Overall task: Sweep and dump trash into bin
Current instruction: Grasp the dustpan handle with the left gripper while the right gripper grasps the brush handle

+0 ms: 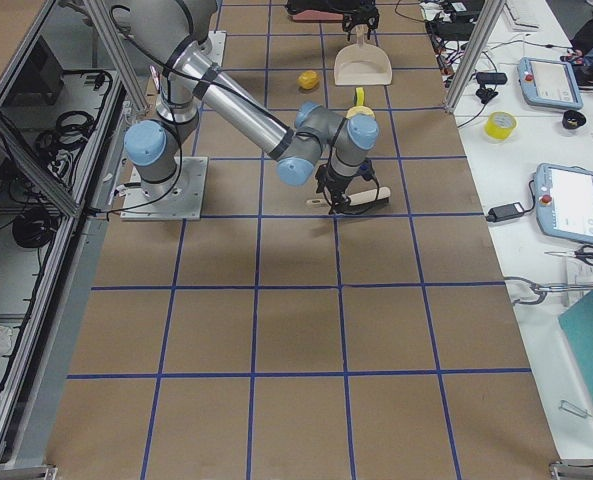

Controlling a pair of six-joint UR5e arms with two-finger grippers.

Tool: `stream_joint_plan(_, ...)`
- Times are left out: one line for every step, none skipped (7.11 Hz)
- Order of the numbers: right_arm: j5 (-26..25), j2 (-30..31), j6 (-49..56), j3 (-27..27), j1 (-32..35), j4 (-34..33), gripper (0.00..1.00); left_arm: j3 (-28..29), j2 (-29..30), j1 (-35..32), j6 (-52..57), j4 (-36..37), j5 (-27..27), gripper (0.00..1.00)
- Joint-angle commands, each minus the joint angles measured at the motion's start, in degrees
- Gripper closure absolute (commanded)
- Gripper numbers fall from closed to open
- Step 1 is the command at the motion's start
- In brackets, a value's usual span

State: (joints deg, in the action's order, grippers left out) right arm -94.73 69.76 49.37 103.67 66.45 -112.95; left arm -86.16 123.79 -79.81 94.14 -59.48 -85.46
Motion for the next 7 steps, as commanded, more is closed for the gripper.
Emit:
stream_joint_plan(0.0, -0.2, -0.2, 0.1, 0.0, 0.1, 0.62, -0.1, 1.4, -0.3, -2.0, 1.8, 1.2, 0.11)
stream_joint_plan(0.0, -0.3, -0.2, 0.6, 0.0, 0.2, 0.73, -0.1, 1.6, -0.7, -3.1, 2.0, 1.2, 0.11)
stream_joint_plan(0.0, -0.3, -0.3, 0.6, 0.0, 0.0, 0.99, -0.2, 1.5, -0.8, -2.7, 2.0, 1.2, 0.11)
stream_joint_plan(0.0, -0.2, -1.4, 0.4, 0.0, -0.1, 1.0, -0.4, 1.6, -1.0, -3.3, 2.1, 1.3, 0.11)
stream_joint_plan(0.0, 0.5, -5.0, 0.0, 0.1, 0.5, 1.0, -0.4, 1.7, -1.5, -3.4, 2.2, 1.3, 0.11)
stream_joint_plan(0.6, 0.8, -11.6, -0.2, 0.6, 1.1, 1.0, -0.6, 2.0, -1.7, -3.4, 2.2, 1.3, 0.14)
stream_joint_plan(1.1, 1.7, -17.2, -0.3, 2.3, 1.1, 1.0, -0.9, 2.0, -2.0, -3.3, 2.6, 0.9, 0.22)
